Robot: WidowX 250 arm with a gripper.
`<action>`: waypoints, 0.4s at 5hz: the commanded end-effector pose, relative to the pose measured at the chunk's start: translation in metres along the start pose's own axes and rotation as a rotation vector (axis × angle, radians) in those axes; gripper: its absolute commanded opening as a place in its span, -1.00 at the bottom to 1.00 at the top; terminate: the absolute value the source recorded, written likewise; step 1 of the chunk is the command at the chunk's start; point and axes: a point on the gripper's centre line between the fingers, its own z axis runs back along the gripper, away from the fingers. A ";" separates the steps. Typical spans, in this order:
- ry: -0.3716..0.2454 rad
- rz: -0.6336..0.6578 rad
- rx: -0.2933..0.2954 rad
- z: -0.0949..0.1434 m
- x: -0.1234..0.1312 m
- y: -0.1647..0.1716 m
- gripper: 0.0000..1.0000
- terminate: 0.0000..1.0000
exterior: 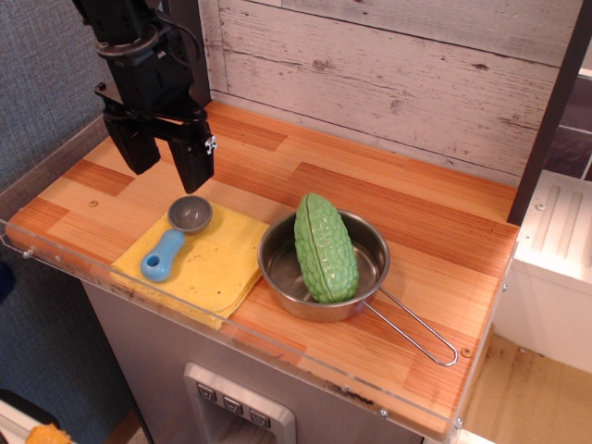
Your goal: Place the vegetable behind the spoon.
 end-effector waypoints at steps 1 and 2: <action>0.000 0.000 0.000 0.000 0.000 0.000 1.00 -1.00; -0.025 -0.068 -0.003 -0.007 0.011 -0.041 1.00 -1.00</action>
